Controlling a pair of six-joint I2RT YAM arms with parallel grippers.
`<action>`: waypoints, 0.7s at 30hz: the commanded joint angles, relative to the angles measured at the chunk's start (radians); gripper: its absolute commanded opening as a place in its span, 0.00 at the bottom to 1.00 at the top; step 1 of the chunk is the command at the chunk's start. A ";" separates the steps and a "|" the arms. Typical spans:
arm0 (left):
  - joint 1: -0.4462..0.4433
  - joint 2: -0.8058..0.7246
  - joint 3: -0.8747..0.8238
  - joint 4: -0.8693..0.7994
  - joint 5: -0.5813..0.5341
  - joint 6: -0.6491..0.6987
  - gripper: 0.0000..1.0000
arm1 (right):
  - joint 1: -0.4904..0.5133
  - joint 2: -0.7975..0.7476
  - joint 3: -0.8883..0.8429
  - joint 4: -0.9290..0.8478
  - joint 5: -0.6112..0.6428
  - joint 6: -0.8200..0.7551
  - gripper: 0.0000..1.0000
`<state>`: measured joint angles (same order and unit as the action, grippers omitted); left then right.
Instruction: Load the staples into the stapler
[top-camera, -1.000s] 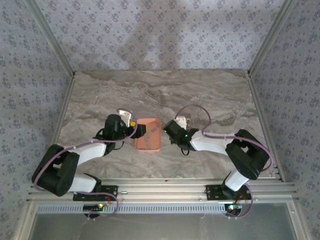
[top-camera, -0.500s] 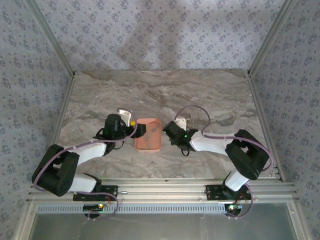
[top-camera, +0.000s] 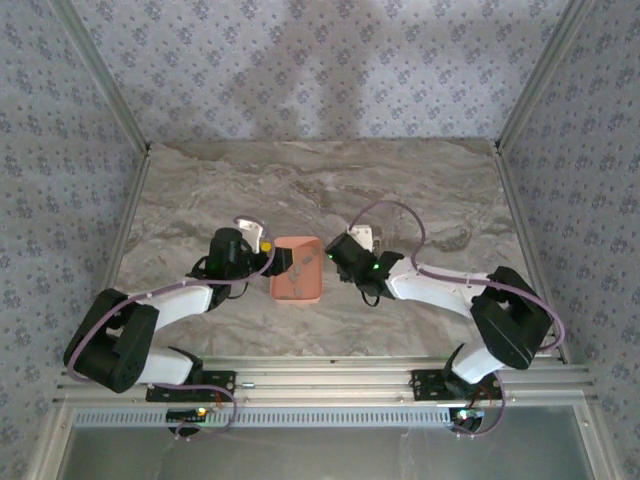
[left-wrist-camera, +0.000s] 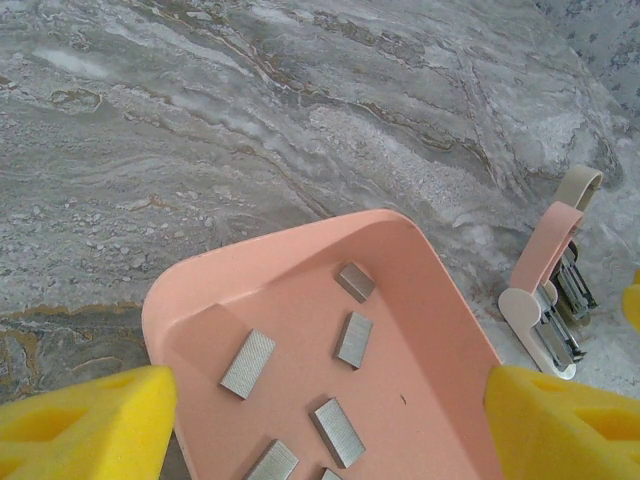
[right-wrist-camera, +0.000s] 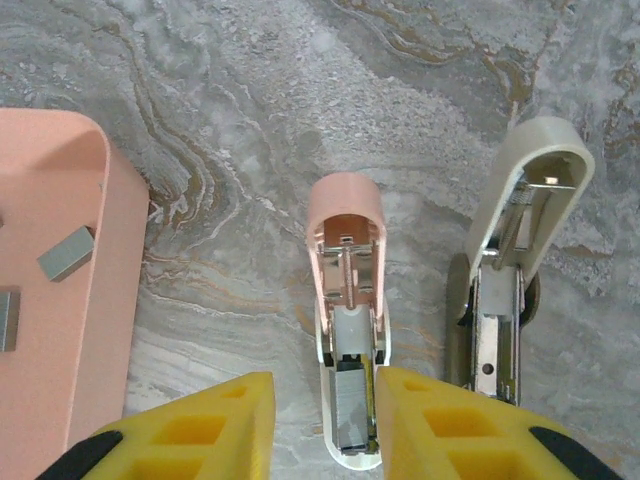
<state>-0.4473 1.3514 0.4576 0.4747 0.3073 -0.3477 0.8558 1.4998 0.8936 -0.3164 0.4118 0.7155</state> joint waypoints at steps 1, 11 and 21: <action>-0.007 0.002 0.021 0.018 0.023 0.019 0.80 | -0.039 -0.015 0.003 -0.045 -0.091 0.065 0.31; -0.007 0.000 0.019 0.019 0.024 0.023 0.80 | -0.143 0.043 -0.053 0.024 -0.245 0.140 0.22; -0.007 0.002 0.021 0.020 0.023 0.024 0.81 | -0.175 0.093 -0.050 0.046 -0.291 0.147 0.21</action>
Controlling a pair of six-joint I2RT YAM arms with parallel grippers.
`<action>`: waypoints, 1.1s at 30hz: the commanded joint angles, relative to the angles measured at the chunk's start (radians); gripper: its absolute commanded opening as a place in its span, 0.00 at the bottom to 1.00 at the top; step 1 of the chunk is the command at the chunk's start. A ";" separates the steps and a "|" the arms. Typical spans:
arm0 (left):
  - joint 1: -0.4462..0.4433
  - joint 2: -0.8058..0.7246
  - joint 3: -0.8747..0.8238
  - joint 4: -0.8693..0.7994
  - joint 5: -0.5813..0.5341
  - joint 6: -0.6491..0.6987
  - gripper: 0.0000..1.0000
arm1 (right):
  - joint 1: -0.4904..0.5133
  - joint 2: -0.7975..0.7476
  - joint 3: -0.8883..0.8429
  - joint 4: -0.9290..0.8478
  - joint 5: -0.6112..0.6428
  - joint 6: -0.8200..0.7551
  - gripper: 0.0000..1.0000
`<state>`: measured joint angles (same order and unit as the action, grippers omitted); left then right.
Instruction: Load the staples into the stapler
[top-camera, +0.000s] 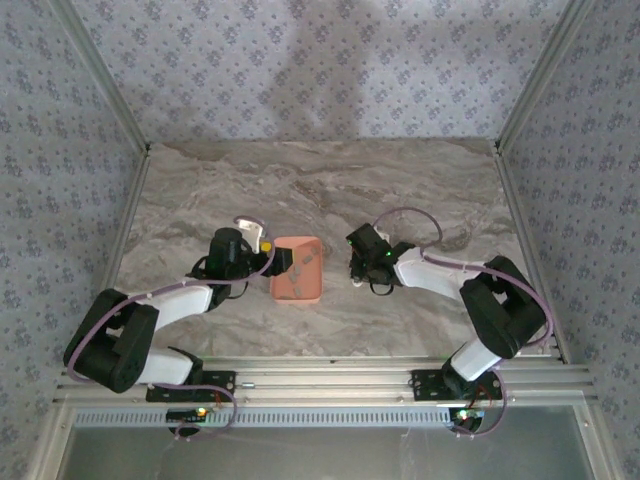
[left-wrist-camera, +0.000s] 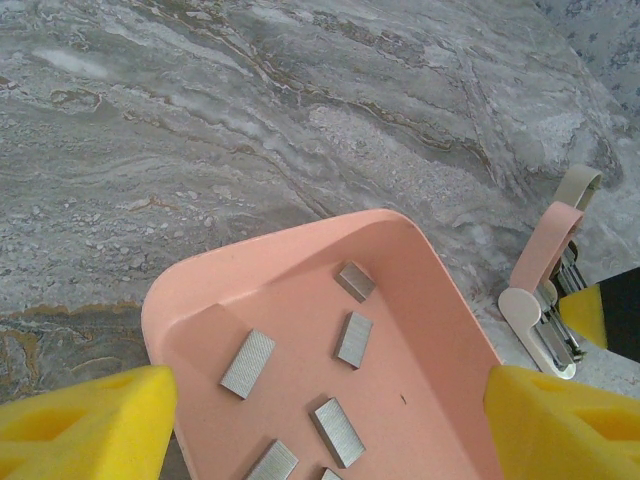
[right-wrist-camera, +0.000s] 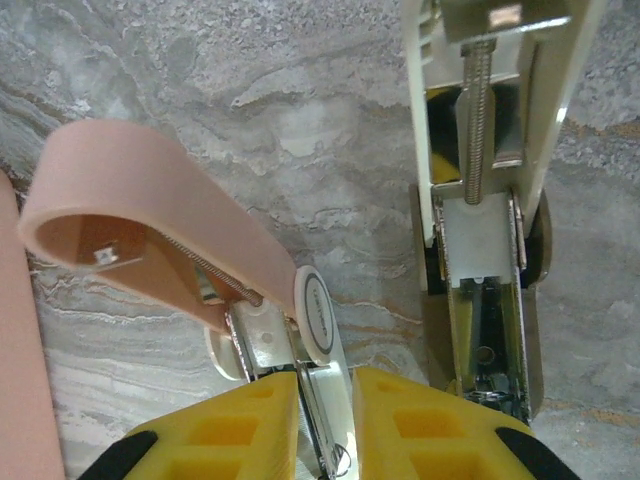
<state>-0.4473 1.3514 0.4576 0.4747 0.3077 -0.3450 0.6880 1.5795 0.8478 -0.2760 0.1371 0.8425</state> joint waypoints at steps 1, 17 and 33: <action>-0.007 0.002 0.021 0.019 0.022 0.021 0.80 | -0.009 0.016 -0.003 0.006 -0.018 0.020 0.21; -0.006 0.004 0.026 0.020 0.024 0.020 0.80 | -0.021 0.032 -0.019 0.031 -0.033 0.015 0.22; -0.007 0.005 0.022 0.021 0.026 0.021 0.80 | 0.009 0.019 -0.025 -0.025 -0.029 0.007 0.21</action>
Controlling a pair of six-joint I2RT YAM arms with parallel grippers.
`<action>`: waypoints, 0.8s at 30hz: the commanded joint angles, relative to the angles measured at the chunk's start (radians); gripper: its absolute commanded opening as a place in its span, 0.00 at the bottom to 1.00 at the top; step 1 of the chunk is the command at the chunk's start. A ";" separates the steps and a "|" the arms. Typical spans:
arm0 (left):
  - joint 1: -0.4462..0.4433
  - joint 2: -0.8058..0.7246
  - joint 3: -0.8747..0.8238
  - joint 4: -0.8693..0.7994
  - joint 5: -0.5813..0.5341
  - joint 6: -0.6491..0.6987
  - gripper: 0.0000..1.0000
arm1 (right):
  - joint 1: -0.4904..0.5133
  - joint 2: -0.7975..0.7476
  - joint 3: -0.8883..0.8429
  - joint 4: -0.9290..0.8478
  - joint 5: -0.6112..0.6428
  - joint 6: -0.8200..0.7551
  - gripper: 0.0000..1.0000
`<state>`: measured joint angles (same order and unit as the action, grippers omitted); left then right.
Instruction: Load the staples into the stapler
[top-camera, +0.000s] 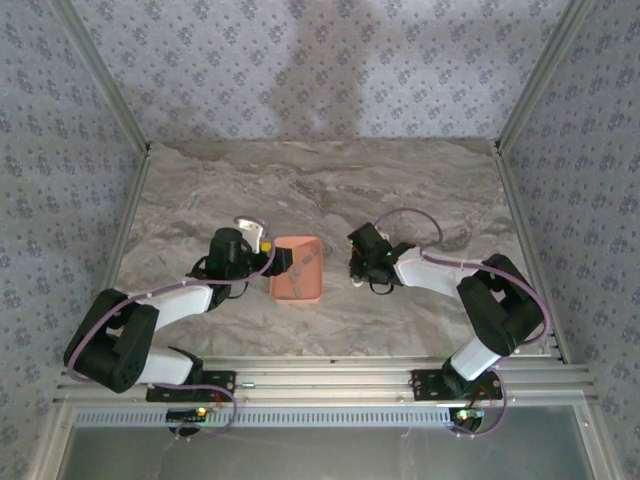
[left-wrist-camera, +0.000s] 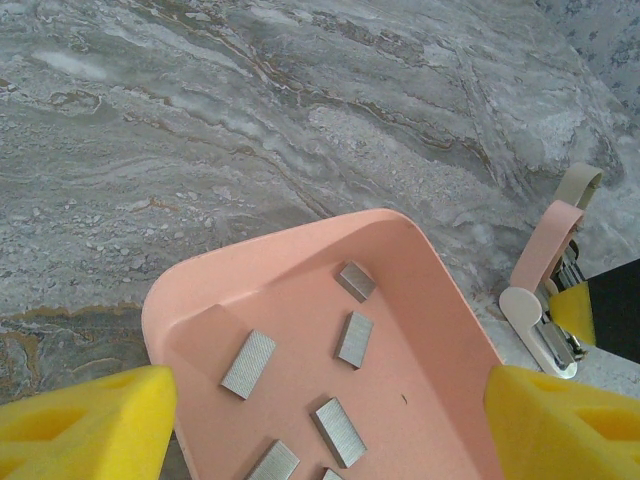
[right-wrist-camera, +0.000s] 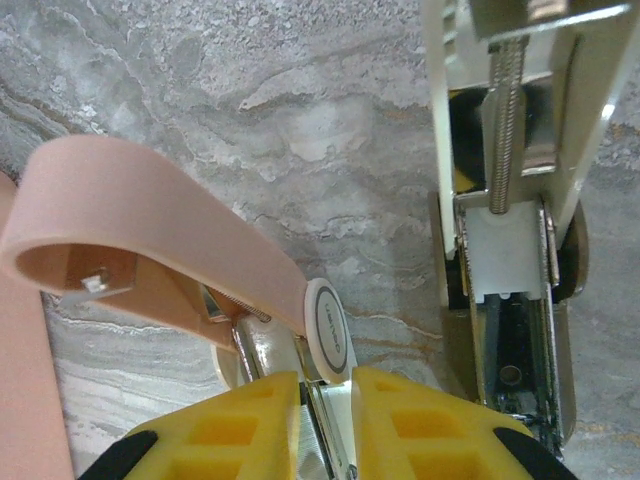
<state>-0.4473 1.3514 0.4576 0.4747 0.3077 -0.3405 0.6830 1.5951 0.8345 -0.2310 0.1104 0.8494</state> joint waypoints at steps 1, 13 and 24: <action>-0.007 0.004 0.022 0.022 0.025 0.017 0.80 | 0.018 0.001 -0.009 -0.075 0.001 0.000 0.21; -0.010 -0.028 0.029 -0.023 0.027 0.011 0.80 | 0.057 -0.057 0.099 -0.164 0.092 -0.064 0.28; -0.010 -0.153 0.021 -0.159 -0.044 -0.070 0.80 | 0.157 -0.083 0.269 -0.279 0.192 -0.118 0.34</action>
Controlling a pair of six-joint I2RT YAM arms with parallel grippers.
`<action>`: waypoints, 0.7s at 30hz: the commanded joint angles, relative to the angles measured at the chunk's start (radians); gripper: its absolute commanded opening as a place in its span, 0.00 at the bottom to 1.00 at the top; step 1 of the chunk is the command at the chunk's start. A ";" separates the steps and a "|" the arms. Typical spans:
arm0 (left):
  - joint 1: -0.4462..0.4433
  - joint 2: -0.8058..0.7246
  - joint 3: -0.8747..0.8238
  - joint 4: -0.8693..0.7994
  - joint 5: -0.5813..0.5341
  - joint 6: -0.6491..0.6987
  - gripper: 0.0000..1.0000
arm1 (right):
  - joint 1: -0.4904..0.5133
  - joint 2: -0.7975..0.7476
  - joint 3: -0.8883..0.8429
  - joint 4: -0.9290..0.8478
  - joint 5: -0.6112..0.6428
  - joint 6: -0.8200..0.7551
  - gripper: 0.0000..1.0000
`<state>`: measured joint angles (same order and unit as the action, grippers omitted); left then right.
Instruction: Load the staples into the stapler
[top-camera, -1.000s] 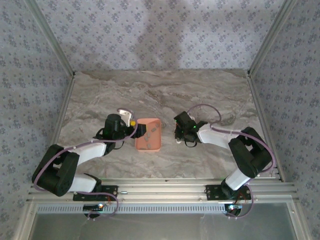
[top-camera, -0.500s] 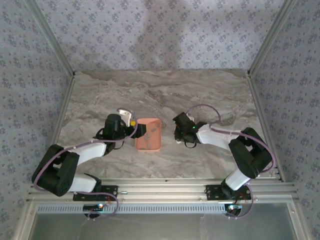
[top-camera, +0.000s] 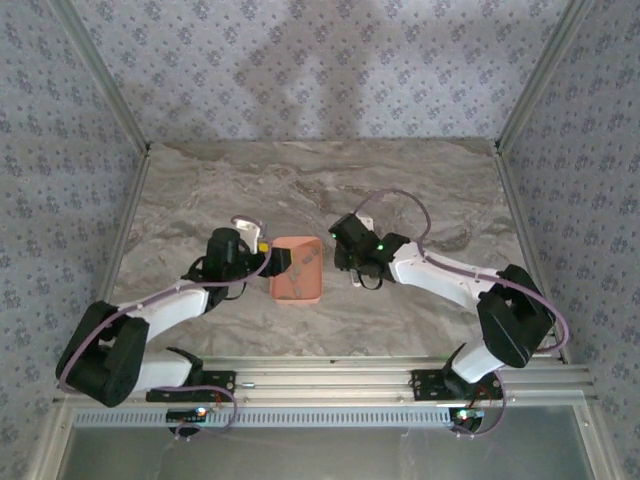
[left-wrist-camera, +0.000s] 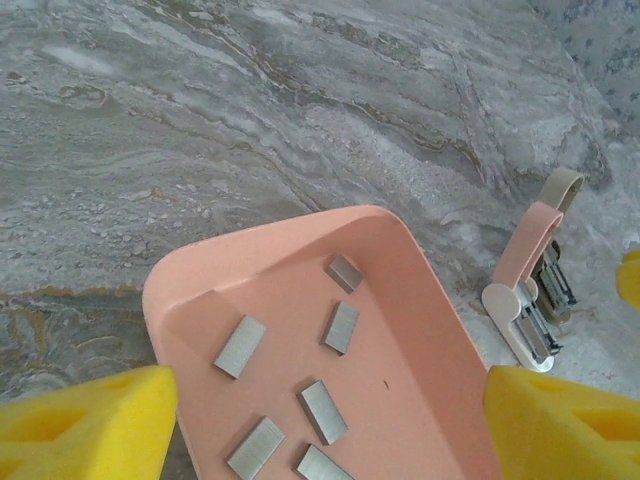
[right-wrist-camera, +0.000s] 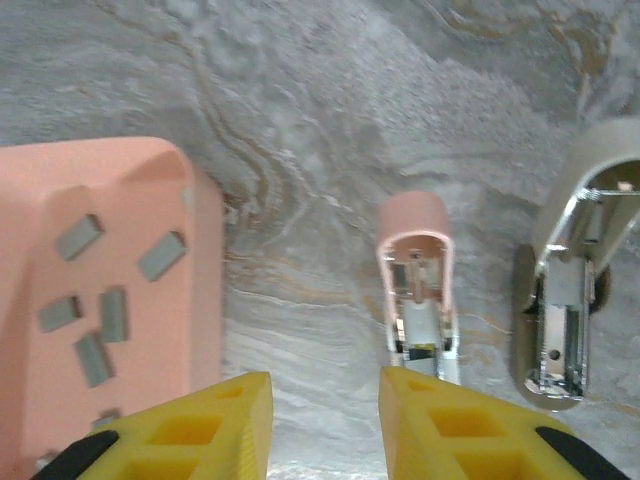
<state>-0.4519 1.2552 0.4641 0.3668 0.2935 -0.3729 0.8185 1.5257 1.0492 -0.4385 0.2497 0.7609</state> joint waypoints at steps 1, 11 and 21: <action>-0.004 -0.081 0.006 -0.063 -0.045 -0.050 0.80 | 0.027 -0.008 0.070 -0.071 0.049 -0.032 0.35; 0.027 -0.303 -0.043 -0.275 -0.203 -0.151 0.82 | 0.080 0.149 0.284 -0.084 -0.034 -0.102 0.36; 0.133 -0.450 -0.170 -0.322 -0.234 -0.274 0.83 | 0.135 0.404 0.566 -0.230 -0.112 -0.113 0.37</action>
<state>-0.3439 0.8364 0.3164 0.0761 0.0834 -0.5983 0.9443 1.8767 1.5398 -0.5690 0.1703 0.6605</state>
